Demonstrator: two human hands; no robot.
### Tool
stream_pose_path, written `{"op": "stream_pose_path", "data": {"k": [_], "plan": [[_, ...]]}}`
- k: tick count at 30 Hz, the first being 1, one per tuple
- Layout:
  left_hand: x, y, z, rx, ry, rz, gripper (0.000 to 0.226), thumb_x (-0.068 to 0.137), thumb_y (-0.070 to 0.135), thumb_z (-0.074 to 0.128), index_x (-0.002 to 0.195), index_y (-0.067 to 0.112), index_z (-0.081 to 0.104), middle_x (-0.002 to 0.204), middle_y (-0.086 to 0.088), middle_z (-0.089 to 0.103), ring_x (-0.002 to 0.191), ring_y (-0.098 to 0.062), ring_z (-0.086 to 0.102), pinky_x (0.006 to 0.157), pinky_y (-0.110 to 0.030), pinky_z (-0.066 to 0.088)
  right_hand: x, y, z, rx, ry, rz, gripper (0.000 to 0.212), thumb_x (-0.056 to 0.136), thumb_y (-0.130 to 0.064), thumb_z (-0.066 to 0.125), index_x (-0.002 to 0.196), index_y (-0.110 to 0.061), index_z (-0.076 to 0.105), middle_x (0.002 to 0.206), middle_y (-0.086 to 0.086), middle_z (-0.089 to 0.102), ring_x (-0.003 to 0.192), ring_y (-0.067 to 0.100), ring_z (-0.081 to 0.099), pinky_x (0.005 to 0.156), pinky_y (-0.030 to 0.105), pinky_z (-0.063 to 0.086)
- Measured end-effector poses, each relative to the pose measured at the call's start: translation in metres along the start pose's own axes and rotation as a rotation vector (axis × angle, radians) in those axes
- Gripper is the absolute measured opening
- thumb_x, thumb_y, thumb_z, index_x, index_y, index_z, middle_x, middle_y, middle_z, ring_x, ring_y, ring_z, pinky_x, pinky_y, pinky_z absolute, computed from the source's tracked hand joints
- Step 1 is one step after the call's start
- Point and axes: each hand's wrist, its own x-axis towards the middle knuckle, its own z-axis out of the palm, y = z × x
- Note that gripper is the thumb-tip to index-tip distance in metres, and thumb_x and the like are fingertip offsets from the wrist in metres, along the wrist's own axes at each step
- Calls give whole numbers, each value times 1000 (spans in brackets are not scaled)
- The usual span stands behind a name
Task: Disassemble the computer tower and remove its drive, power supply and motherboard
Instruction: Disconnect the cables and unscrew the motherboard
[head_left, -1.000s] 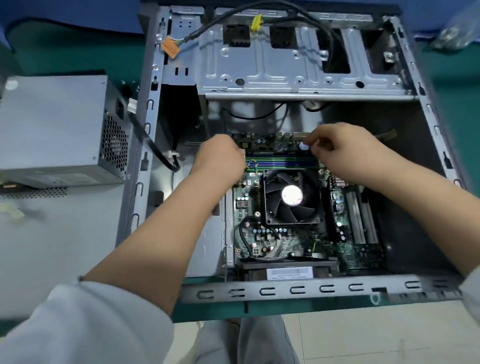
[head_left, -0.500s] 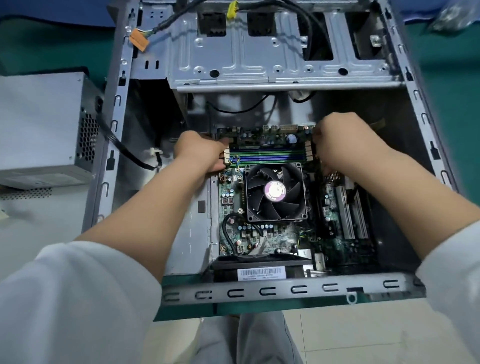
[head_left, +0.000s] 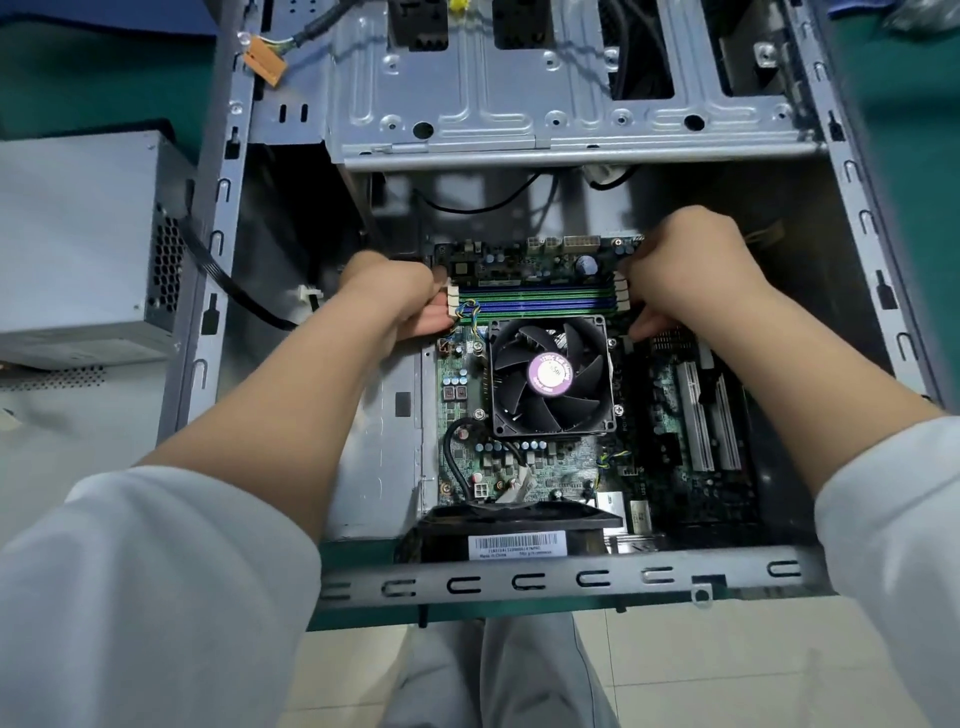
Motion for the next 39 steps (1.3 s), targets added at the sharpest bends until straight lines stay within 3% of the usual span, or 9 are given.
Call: {"op": "stream_pose_path", "data": {"k": [5, 11, 15, 19, 23, 27, 30, 34, 39], "plan": [[-3, 0, 2, -46, -9, 10, 27, 92, -2, 53, 118, -4, 57, 72, -7, 58, 56, -12, 56, 35, -17, 46, 1, 1, 3, 74, 12, 41, 19, 89, -7, 49, 99, 3, 63, 54, 15, 66, 42, 24, 64, 62, 34, 58], [-8, 1, 3, -59, -5, 0, 22, 92, -3, 53, 113, -6, 58, 77, -12, 59, 58, -14, 56, 33, -18, 45, -2, -4, 5, 52, 24, 53, 20, 83, -2, 43, 90, 2, 61, 39, 7, 59, 36, 16, 61, 37, 13, 41], [-4, -2, 1, -48, 23, 28, 6, 92, 0, 54, 94, 0, 60, 91, -16, 65, 54, -12, 56, 36, -18, 47, -2, -7, 7, 33, 33, 57, 19, 79, -1, 41, 85, -2, 59, 40, 4, 59, 37, 13, 62, 37, 13, 37], [3, -9, -2, 42, 29, 133, 19, 87, 4, 59, 72, 10, 48, 102, -12, 66, 48, -7, 57, 45, -17, 51, -2, -11, 7, 10, 39, 66, 15, 79, 1, 41, 76, -2, 54, 39, 2, 59, 39, 10, 62, 30, 9, 33], [6, -8, 1, 68, 88, 135, 3, 87, 0, 59, 86, 2, 60, 98, -17, 67, 59, -16, 65, 47, -26, 54, -1, -14, 6, -28, 25, 70, 13, 78, 1, 39, 69, -3, 48, 32, -3, 52, 30, 0, 53, 23, 9, 23], [3, -10, 6, 371, 72, 410, 6, 88, 17, 60, 89, 21, 65, 90, -10, 67, 82, -33, 69, 76, -40, 57, 2, -12, 1, 70, -59, 120, 8, 82, -3, 41, 79, -1, 48, 41, 4, 60, 40, 11, 63, 34, 9, 41], [2, -11, 4, 533, 59, 537, 12, 82, 38, 69, 77, 28, 64, 70, 5, 62, 75, -23, 62, 67, -22, 45, 6, -5, -2, 222, -156, 153, 17, 89, -10, 53, 90, 7, 51, 61, 16, 68, 62, 29, 70, 70, 35, 59], [4, -9, 4, 655, 55, 660, 6, 82, 33, 70, 83, 28, 70, 67, 7, 56, 70, -16, 53, 63, -20, 33, 7, -3, -3, 207, -83, 122, 8, 84, -9, 61, 84, -1, 61, 74, 12, 68, 61, 20, 70, 56, 32, 59], [7, -8, 2, 716, 43, 740, 8, 79, 28, 73, 87, 26, 73, 77, 5, 61, 77, -15, 56, 66, -20, 34, 10, -10, 4, 58, -100, 229, 24, 95, -17, 47, 84, 1, 60, 42, -1, 61, 34, 5, 57, 54, 21, 49]]}}
